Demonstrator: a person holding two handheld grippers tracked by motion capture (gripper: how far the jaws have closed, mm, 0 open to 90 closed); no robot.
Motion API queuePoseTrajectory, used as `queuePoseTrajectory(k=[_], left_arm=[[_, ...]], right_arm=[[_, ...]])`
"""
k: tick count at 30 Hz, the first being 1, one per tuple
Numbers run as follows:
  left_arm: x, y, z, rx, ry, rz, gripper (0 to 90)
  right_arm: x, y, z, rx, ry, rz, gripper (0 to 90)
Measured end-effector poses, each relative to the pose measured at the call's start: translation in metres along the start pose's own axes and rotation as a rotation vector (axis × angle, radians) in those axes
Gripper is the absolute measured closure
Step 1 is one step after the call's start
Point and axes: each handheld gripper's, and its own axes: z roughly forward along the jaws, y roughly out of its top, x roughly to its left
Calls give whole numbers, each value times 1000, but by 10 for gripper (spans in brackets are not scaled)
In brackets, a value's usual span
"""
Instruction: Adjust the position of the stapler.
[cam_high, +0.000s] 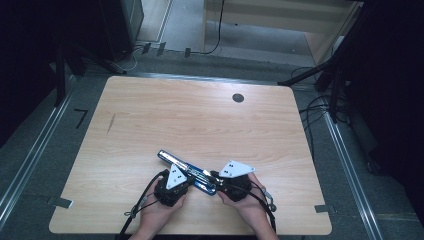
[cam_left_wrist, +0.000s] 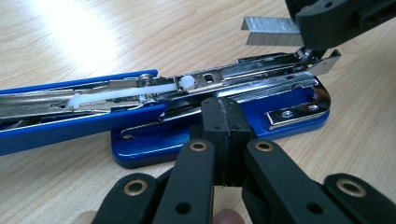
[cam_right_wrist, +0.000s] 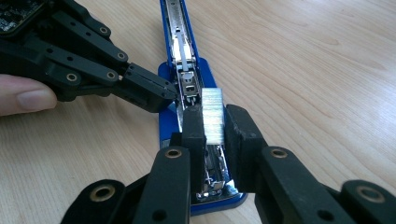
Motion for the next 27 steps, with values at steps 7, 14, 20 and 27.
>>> queuePoseTrajectory(k=[7,14,20,27], left_arm=[[0,0,0,1,-1,0,900],[0,0,0,1,-1,0,900],[0,0,0,0,0,1,900],[0,0,0,1,-1,0,900]], right_arm=[[2,1,5,12,16,-6,797],[3,2,9,22,23,-19,797],[3,1,11,33,24,-23,797],[2,2,11,48,29,-33,797]])
